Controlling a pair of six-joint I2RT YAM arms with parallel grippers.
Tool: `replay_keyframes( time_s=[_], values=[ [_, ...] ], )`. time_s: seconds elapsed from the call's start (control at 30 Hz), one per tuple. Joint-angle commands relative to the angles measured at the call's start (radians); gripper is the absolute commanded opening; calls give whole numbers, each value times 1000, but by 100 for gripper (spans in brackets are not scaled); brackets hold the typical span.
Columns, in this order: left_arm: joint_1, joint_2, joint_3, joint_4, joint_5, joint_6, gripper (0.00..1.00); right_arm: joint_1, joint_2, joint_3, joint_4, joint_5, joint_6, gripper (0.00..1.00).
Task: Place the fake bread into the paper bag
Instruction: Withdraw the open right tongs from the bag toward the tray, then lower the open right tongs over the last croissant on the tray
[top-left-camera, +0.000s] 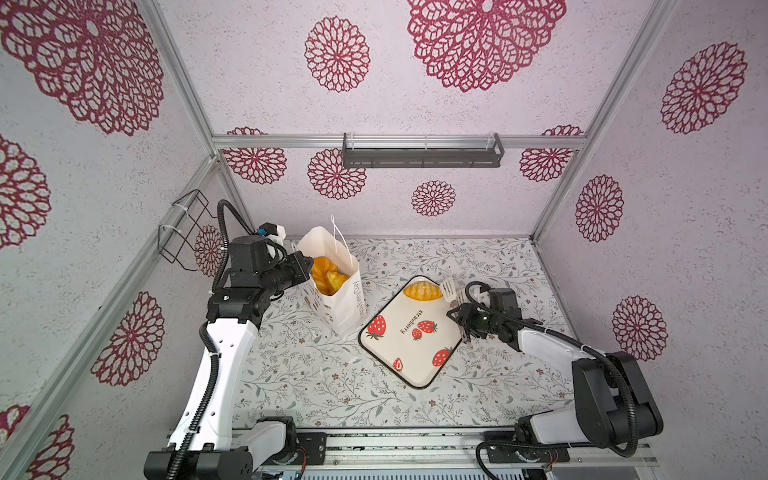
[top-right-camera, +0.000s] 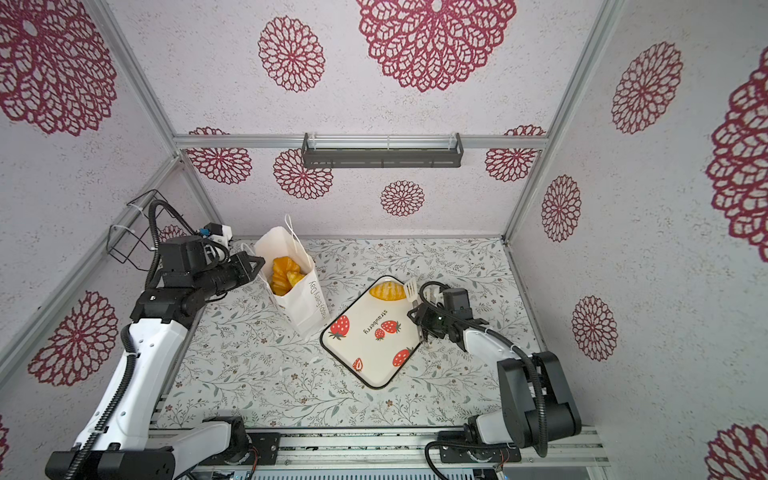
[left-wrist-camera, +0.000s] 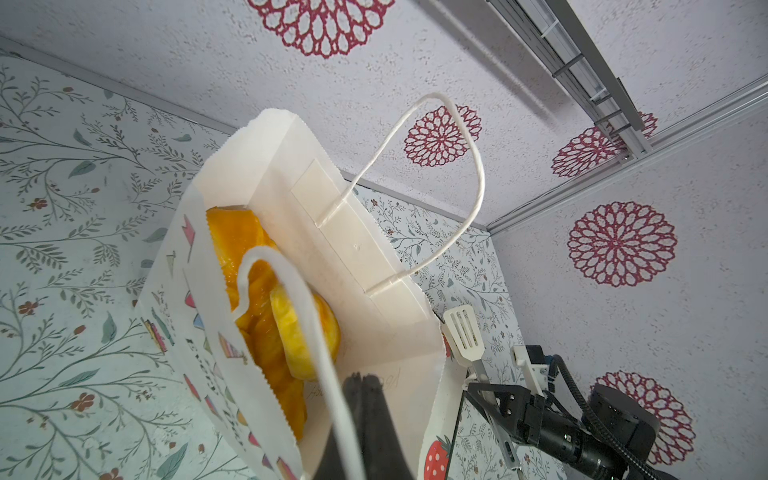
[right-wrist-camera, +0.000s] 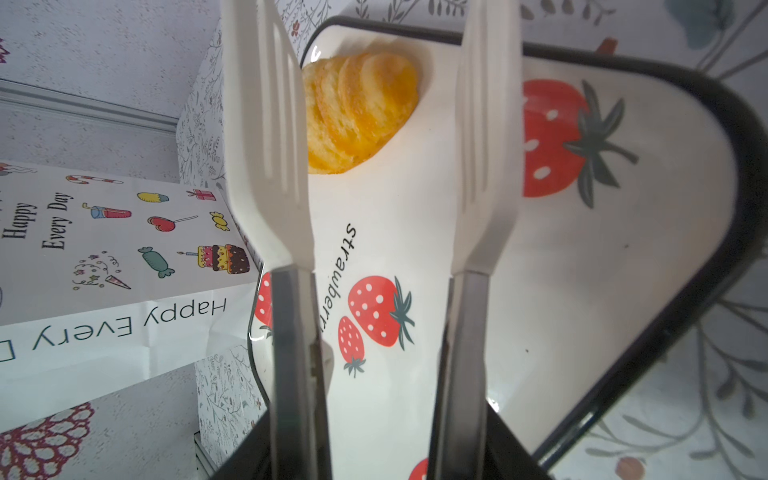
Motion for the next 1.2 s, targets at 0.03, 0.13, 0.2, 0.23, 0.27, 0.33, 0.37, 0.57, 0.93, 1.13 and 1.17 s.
replay_keyframes(
  time_s=[0.03,0.13,0.2,0.23,0.27,0.33,0.37,0.57,0.93,1.13,1.17],
  values=[
    [8,-15,-11,25,8,2,0,-7,21,10,99,-50,30,44],
    [8,-15,-13,25,6,2,0,-7,45,13,131,-67,44,44],
    [8,-15,-11,25,6,3,0,-7,53,13,149,-75,51,44],
    [8,-16,-12,25,8,3,0,-7,56,13,152,-77,53,44],
    [9,-16,-10,25,6,4,0,-7,59,14,153,-78,53,44],
    [9,-16,-11,24,5,6,0,-7,67,20,156,-81,53,44],
    [9,-16,-13,25,3,7,0,-7,73,23,156,-82,52,44],
    [11,-16,-17,28,5,6,0,-7,98,35,168,-87,56,43],
    [17,-18,-22,28,5,13,0,-5,133,59,201,-105,74,32],
    [20,-20,-25,31,7,13,0,-4,117,51,184,-102,65,22],
    [20,-19,-23,31,8,13,0,-4,111,48,182,-99,62,20]
  ],
)
